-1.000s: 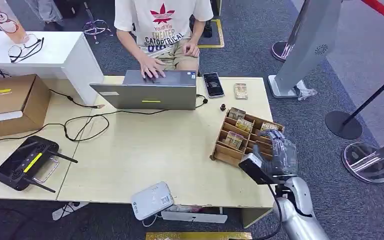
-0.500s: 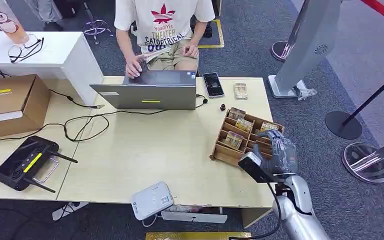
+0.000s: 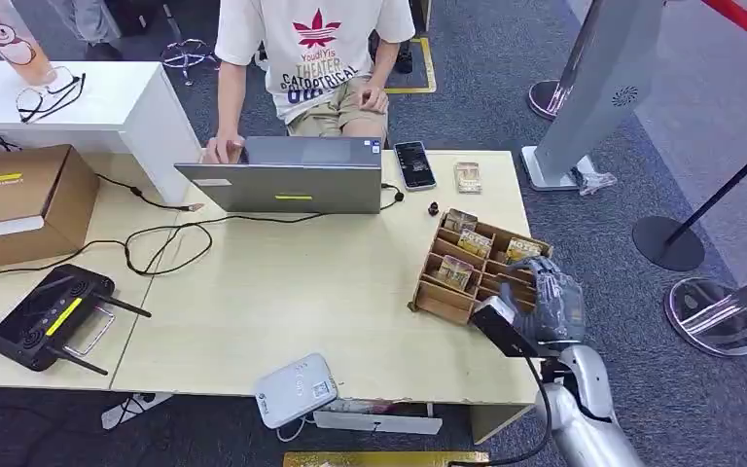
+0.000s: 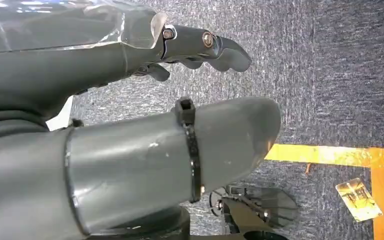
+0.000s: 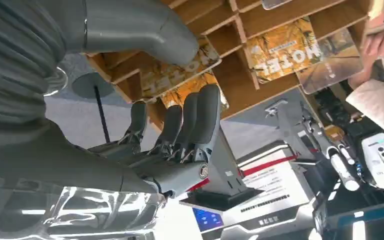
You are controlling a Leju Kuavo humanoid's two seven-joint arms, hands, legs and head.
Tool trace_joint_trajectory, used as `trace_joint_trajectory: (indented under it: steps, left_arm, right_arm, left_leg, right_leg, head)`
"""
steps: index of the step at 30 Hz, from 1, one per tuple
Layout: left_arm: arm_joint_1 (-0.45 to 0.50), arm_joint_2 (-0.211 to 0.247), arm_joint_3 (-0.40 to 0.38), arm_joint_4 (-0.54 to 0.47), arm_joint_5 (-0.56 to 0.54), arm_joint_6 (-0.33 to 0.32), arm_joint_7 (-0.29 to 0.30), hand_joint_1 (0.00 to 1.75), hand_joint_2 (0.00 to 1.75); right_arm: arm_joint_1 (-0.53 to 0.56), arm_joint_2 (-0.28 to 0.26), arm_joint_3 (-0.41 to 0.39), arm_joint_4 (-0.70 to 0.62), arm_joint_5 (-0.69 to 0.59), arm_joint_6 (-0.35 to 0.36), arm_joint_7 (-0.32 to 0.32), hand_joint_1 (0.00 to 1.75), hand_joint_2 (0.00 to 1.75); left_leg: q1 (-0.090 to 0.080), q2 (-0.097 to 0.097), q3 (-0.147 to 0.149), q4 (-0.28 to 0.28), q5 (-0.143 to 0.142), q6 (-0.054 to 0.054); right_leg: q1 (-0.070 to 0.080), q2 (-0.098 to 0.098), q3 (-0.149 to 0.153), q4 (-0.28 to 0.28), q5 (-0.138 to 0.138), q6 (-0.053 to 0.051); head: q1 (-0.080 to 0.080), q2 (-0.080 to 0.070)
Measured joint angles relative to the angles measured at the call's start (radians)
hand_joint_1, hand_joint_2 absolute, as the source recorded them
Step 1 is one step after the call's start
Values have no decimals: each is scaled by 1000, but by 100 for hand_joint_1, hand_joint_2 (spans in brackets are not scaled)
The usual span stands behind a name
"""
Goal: Pass the card to the sensor for recognition and then transmit it.
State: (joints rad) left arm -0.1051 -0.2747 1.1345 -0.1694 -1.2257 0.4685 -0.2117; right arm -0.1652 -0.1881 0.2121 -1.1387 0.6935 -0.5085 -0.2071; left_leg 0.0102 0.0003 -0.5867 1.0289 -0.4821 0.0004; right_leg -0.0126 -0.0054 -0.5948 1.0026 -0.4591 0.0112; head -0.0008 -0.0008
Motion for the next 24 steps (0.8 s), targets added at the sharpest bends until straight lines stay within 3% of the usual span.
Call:
trace_joint_trajectory:
  steps: [5, 8, 9, 12, 18, 20, 24]
  left_arm:
    - [0, 0, 3, 0, -1, 1, 0, 0, 0]
    - [0, 0, 5, 0, -1, 1, 0, 0, 0]
    - [0, 0, 6, 0, -1, 1, 0, 0, 0]
    - [0, 0, 8, 0, 0, 1, 0, 0, 0]
    - [0, 0, 16, 0, 3, 3, -1, 0, 0]
    - [0, 0, 16, 0, 3, 3, -1, 0, 0]
    - [1, 0, 20, 1, 4, 3, -1, 0, 0]
  right_arm:
    - [11, -4, -5, 6, 0, 1, 0, 103, 175]
    - [13, -6, -5, 9, 0, 3, -1, 120, 175]
    - [13, -6, -6, 11, -1, 3, -2, 138, 175]
    - [10, -6, -6, 14, -3, 6, -5, 150, 175]
    - [-3, -6, -5, 19, -3, 10, -12, 150, 175]
    - [-7, -6, -5, 19, -3, 11, -12, 159, 175]
    - [-14, -6, -5, 24, -2, 14, -13, 154, 175]
  left_leg:
    - [0, 0, 0, 0, 0, 0]
    - [0, 0, 0, 0, 0, 0]
    - [0, 0, 0, 0, 0, 0]
    - [0, 0, 0, 0, 0, 0]
    - [0, 0, 0, 0, 0, 0]
    - [0, 0, 0, 0, 0, 0]
    - [0, 0, 0, 0, 0, 0]
  right_leg:
    - [0, 0, 0, 0, 0, 0]
    - [0, 0, 0, 0, 0, 0]
    - [0, 0, 0, 0, 0, 0]
    - [0, 0, 0, 0, 0, 0]
    - [0, 0, 0, 0, 0, 0]
    - [0, 0, 0, 0, 0, 0]
    - [0, 0, 0, 0, 0, 0]
  head:
    - [0, 0]
    - [0, 0]
    - [0, 0]
    - [0, 0]
    - [0, 0]
    - [0, 0]
    - [0, 0]
